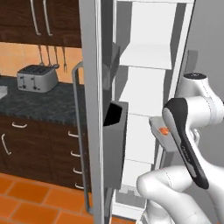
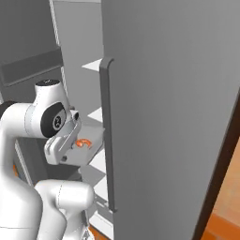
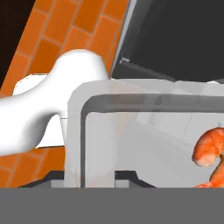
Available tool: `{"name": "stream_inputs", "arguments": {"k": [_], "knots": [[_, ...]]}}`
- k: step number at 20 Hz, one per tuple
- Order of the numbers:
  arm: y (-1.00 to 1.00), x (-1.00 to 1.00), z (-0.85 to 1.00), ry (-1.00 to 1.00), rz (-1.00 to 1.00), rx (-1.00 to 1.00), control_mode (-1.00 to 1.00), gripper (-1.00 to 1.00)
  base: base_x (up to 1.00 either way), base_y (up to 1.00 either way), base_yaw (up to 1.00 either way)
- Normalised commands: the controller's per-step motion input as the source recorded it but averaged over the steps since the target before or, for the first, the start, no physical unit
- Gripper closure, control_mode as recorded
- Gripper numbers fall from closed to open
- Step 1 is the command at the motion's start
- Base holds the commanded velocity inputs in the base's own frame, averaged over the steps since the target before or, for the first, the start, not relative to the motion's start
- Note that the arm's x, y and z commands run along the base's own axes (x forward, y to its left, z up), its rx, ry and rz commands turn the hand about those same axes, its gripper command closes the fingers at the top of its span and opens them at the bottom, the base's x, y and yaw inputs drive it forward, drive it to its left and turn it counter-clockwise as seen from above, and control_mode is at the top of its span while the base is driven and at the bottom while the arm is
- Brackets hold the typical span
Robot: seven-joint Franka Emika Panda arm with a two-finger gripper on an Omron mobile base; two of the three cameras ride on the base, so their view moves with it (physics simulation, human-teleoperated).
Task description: Take the meat container that has the shrimp and place it on the second highest rack of the freezer. Then take the vegetable container that has the garlic and corn and place it on the highest rack of the freezer.
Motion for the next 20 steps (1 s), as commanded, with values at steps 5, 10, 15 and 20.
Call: {"name": "stream_inputs", "arguments": {"k": [5, 10, 15, 20], "knots": [[0.0, 0.0, 0.0, 0.0, 0.0, 0.0, 1.0, 1.0, 0.09, 0.48, 0.0], [0.0, 0.0, 0.0, 0.0, 0.0, 0.0, 1.0, 1.0, -0.1, 0.25, 0.02], [0.0, 0.0, 0.0, 0.0, 0.0, 0.0, 1.0, 1.0, -0.21, 0.29, 0.03], [0.0, 0.0, 0.0, 0.0, 0.0, 0.0, 1.0, 1.0, -0.17, 0.25, 0.03]]}}
